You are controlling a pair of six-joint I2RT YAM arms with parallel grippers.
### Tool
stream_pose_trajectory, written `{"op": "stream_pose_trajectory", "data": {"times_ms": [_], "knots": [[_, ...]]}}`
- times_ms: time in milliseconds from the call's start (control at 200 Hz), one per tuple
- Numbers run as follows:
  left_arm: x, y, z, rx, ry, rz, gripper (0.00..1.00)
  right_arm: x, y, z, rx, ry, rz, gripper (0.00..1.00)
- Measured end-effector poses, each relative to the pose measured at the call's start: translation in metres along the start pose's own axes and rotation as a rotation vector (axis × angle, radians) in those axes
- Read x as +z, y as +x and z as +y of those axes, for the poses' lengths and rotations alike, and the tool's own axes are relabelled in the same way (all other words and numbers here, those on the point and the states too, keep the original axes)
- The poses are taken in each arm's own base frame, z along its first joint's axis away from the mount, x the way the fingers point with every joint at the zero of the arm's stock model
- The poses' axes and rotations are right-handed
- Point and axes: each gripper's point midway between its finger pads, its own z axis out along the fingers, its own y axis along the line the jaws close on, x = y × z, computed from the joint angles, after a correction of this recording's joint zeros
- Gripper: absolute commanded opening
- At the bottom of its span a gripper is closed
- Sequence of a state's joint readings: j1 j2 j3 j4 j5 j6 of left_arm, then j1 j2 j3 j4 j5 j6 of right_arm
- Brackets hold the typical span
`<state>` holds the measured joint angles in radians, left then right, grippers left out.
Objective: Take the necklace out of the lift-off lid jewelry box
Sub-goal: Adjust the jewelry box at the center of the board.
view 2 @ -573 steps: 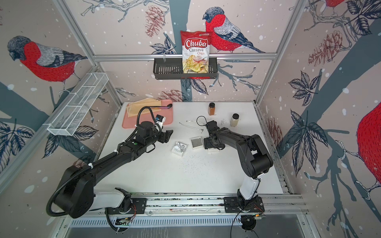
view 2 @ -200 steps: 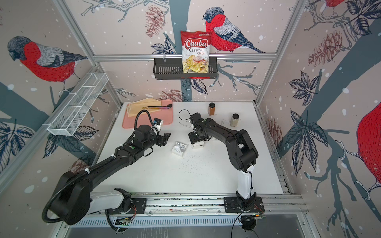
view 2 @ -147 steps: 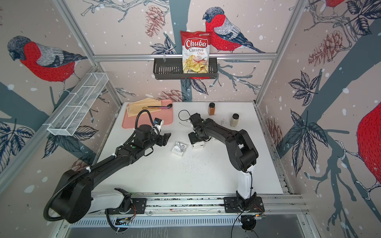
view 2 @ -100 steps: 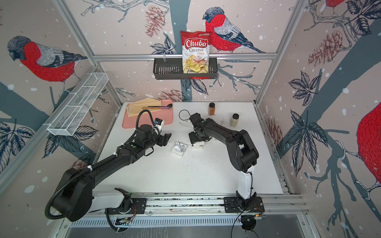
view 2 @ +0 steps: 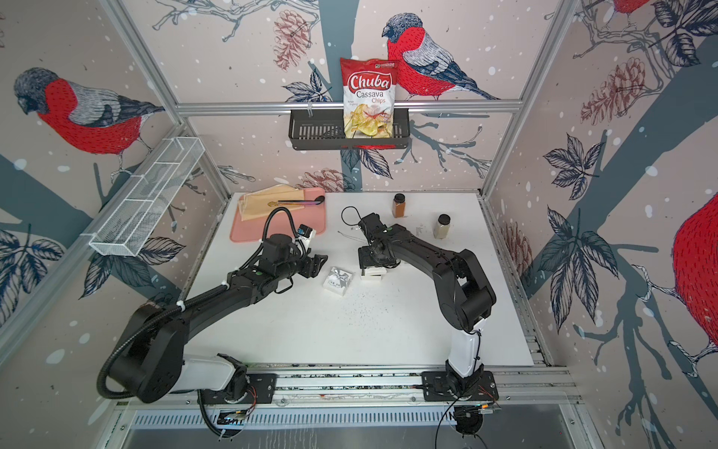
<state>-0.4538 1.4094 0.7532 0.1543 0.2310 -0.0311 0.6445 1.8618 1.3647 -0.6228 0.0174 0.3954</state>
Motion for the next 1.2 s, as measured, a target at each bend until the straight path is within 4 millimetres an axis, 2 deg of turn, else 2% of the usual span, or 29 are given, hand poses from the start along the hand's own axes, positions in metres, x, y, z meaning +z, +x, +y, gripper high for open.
{"op": "stream_pose_trajectory", "data": {"times_ms": [140,225,330,390,635,750,891,1076,1201], "knots": [[0.020,0.003,-0.025,0.035,0.135,0.031,0.60,-0.007,0.002,-0.013,0.058,-0.029,-0.017,0.75],[0.034,0.007,-0.047,0.099,0.196,0.060,0.54,-0.011,0.001,-0.019,0.079,-0.046,-0.032,0.75],[0.050,0.006,-0.077,0.198,0.256,0.090,0.45,-0.014,0.001,-0.020,0.089,-0.072,-0.046,0.75],[0.055,0.007,-0.085,0.227,0.273,0.101,0.41,-0.013,0.003,-0.020,0.093,-0.091,-0.045,0.75],[0.061,0.019,-0.095,0.200,0.309,0.146,0.37,-0.015,0.009,-0.037,0.132,-0.097,-0.056,0.75],[0.066,0.035,-0.108,0.185,0.336,0.187,0.34,-0.015,0.009,-0.041,0.142,-0.103,-0.063,0.75],[0.076,0.052,-0.124,0.177,0.356,0.237,0.22,-0.014,0.009,-0.046,0.154,-0.102,-0.062,0.75],[0.088,0.060,-0.107,0.141,0.253,0.271,0.11,-0.013,0.009,-0.045,0.138,-0.116,-0.063,0.75],[0.094,0.052,-0.102,0.141,0.214,0.263,0.08,-0.014,0.008,-0.048,0.144,-0.115,-0.071,0.74]]}}
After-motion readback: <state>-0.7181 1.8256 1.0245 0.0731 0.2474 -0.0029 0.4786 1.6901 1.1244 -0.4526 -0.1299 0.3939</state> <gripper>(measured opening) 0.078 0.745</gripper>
